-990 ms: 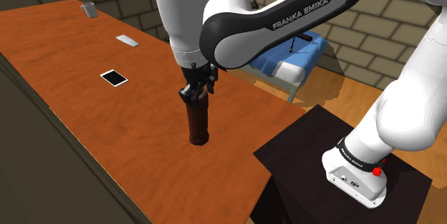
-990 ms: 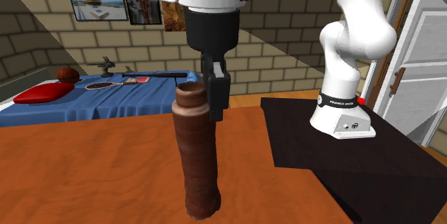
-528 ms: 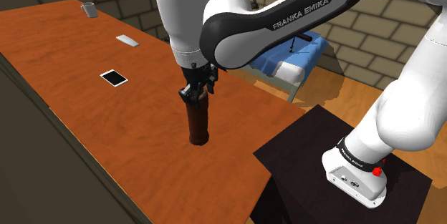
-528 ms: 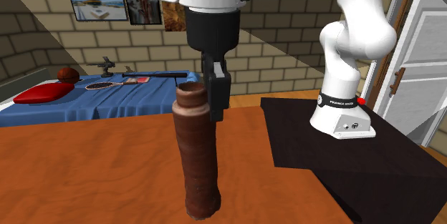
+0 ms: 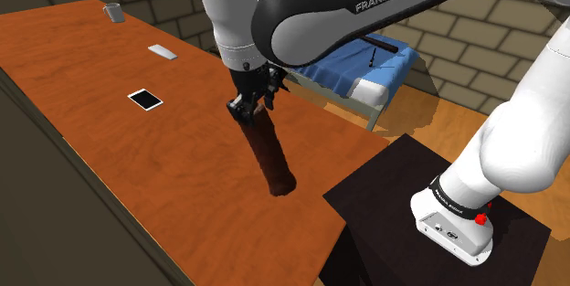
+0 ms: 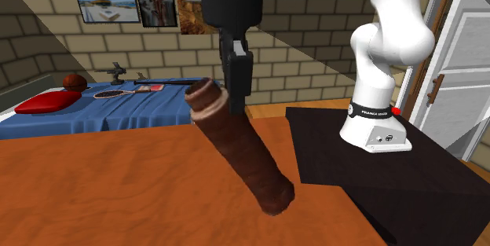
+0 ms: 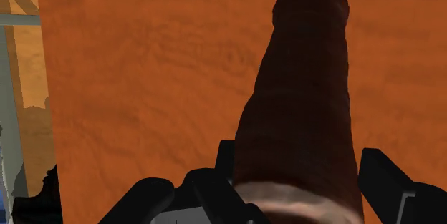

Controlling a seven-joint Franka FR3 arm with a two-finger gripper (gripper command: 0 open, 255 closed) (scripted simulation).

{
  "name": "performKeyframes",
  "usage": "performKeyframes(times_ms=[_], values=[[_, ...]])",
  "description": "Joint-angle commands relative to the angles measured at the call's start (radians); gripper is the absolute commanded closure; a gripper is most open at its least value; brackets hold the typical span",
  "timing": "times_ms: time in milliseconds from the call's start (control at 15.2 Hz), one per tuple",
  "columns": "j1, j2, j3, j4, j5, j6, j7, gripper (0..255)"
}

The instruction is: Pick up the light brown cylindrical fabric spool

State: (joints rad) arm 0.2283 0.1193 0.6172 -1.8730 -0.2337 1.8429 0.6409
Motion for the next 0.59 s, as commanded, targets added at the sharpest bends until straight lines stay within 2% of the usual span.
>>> performKeyframes(times_ms=[0, 528], values=[[0.000, -0.008, 0.002, 0.024, 0.007, -0.029, -0.007, 255], [0.000, -0.023, 0.003, 0.090, 0.019, -0.106, -0.025, 255]])
